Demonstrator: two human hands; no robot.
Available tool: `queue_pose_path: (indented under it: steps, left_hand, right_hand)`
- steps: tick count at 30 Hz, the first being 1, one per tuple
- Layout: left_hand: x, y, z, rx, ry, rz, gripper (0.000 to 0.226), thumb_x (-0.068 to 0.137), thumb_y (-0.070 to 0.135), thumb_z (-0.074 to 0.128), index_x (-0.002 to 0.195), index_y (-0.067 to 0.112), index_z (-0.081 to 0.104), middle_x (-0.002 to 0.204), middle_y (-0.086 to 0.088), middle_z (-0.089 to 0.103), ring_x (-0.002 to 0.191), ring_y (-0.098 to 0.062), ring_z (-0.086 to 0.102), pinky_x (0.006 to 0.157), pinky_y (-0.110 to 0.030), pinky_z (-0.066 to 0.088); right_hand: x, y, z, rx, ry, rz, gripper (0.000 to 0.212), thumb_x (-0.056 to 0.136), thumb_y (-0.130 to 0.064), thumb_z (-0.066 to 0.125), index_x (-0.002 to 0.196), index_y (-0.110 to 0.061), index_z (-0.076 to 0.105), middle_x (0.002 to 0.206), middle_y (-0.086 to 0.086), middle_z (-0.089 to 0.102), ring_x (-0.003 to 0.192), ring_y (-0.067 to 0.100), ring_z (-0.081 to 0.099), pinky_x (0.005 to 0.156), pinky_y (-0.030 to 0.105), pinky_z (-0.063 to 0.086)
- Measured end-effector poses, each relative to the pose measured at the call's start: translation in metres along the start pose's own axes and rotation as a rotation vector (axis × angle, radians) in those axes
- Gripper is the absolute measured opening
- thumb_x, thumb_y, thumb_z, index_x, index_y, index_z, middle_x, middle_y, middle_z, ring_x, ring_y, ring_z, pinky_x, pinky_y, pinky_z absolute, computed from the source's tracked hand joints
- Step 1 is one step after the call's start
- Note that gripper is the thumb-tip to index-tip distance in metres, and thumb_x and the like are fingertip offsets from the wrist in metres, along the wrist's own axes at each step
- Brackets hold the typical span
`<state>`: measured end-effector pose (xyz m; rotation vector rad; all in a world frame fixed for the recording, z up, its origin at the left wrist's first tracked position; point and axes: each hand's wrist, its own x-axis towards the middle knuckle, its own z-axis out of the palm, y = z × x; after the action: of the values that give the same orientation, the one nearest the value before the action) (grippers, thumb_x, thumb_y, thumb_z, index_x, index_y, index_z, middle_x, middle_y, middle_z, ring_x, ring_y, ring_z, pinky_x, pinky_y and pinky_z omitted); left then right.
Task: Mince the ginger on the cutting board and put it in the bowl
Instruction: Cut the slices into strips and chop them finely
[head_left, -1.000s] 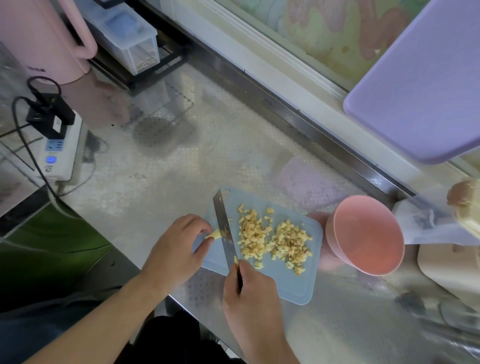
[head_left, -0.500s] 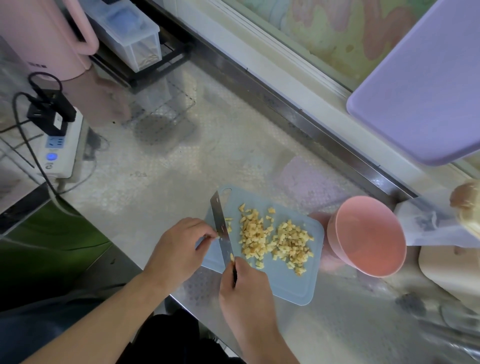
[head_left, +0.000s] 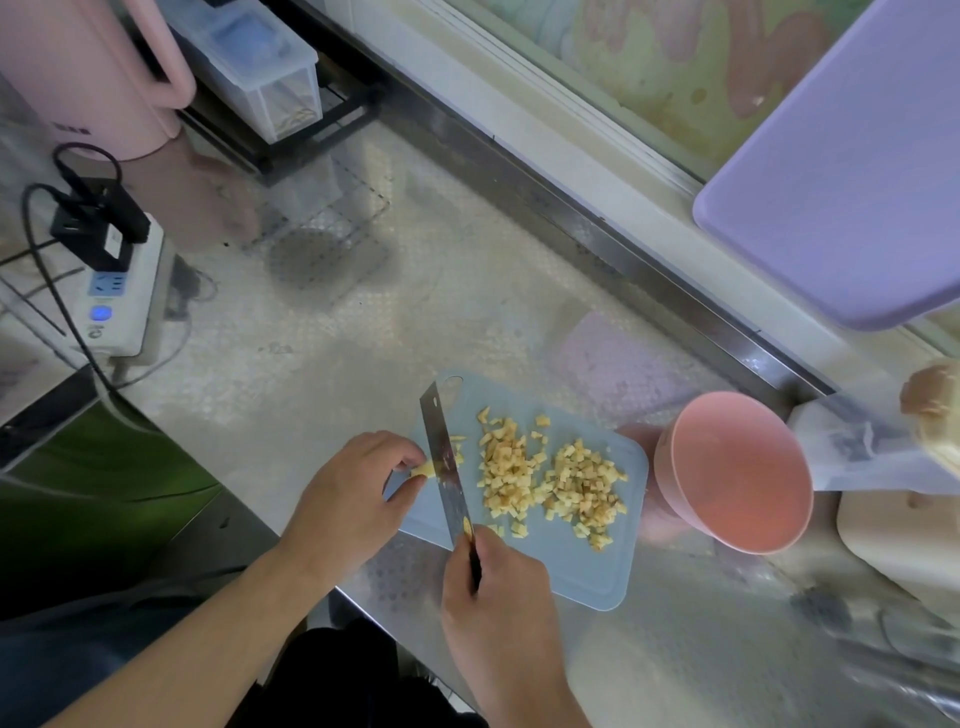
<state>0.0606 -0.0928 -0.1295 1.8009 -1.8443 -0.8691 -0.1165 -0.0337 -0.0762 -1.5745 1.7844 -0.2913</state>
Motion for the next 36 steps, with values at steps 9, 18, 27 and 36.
queue_pose_path:
  steps: [9,18,27,36]
  left_hand:
    - [0.005,-0.001,0.001,0.052,-0.021,0.043,0.008,0.090,0.022,0.078,0.091,0.029,0.074,0.089,0.022,0.066,0.086,-0.001,0.057,0.070,-0.006,0.039]
    - [0.003,0.003,-0.005,-0.042,-0.013,-0.049,0.011,0.095,0.026,0.073,0.096,0.033,0.065,0.092,0.021,0.063,0.092,0.002,0.060,0.076,-0.016,0.050]
    - [0.000,-0.001,-0.008,-0.107,-0.003,-0.047,0.018,0.093,0.014,0.072,0.099,0.030,0.065,0.095,0.022,0.063,0.095,0.000,0.061,0.082,-0.020,0.052]
    - [0.003,0.001,0.000,-0.025,-0.012,0.057,0.014,0.092,0.017,0.074,0.091,0.028,0.066,0.089,0.019,0.061,0.087,-0.004,0.058,0.072,-0.022,0.050]
  right_hand:
    - [0.002,-0.008,0.010,-0.094,-0.061,0.086,0.037,0.105,-0.028,0.041,0.070,-0.022,0.031,0.063,-0.002,0.044,0.060,0.018,0.042,0.050,0.030,0.026]
    - [0.007,-0.008,0.008,0.007,-0.008,0.029,0.039,0.106,-0.026,0.044,0.069,-0.021,0.032,0.057,-0.001,0.039,0.054,0.019,0.037,0.051,0.029,0.027]
    - [0.002,-0.014,0.009,-0.063,-0.039,0.055,0.036,0.104,-0.027,0.042,0.070,-0.021,0.031,0.061,-0.001,0.041,0.058,0.019,0.039,0.051,0.031,0.025]
    - [0.006,-0.016,0.018,-0.082,-0.079,0.092,0.037,0.104,-0.027,0.038,0.069,-0.023,0.028,0.064,-0.003,0.042,0.065,0.022,0.043,0.057,0.034,0.029]
